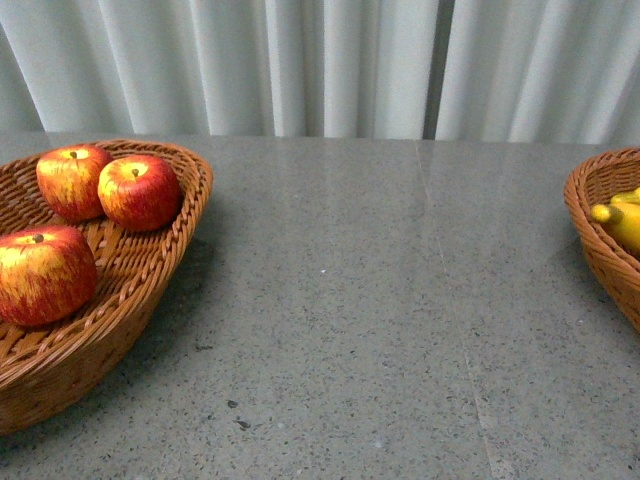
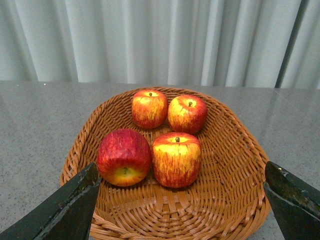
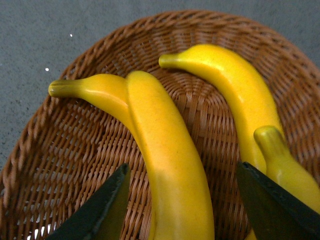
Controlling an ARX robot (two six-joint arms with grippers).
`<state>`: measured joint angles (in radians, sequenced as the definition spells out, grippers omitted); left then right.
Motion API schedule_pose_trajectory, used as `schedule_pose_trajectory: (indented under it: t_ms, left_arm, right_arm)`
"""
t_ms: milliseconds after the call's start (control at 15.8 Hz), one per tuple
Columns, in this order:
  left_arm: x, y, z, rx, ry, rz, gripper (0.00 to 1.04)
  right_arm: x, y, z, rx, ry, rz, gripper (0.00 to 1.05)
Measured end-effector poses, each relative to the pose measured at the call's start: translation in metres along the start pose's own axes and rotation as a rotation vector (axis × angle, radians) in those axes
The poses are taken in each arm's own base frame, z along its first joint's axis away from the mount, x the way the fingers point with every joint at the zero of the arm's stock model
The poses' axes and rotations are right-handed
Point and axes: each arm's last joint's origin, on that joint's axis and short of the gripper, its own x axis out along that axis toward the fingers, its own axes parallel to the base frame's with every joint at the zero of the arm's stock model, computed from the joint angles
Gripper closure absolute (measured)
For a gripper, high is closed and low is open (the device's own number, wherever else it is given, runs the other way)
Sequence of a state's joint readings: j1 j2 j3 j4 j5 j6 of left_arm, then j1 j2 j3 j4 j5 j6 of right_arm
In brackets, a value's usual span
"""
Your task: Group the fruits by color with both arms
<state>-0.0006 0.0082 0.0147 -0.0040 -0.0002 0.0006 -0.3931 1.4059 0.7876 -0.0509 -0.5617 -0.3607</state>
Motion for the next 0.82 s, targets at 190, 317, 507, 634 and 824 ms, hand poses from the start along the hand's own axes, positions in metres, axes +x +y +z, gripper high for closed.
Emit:
schedule_pose_trajectory:
  t_ms: [190,317,507,634,824]
  left_arm:
    - [0.0,0.0,0.0,0.0,0.0,0.0,0.07]
    - [0.0,0.0,0.0,0.0,0.0,0.0,0.07]
    - [0.0,0.0,0.0,0.0,0.0,0.0,0.07]
    - [0.0,0.0,0.0,0.0,0.0,0.0,0.07]
    - [0.0,0.0,0.0,0.0,0.0,0.001,0.07]
  right_arm:
    - [-0.023,0.012,0.033,-0.054,-0.131,0.013,0.04]
    - [-0.026,0.032,0.058,-0.072,-0.263,0.052,0.06]
    - [-0.057,0.082,0.092,-0.046,-0.483,0.164,0.06]
    - [-0.078,0.103,0.092,-0.041,-0.537,0.182,0.09]
    - [-0.101,0.121,0.028,0.053,-0.522,-0.24,0.47]
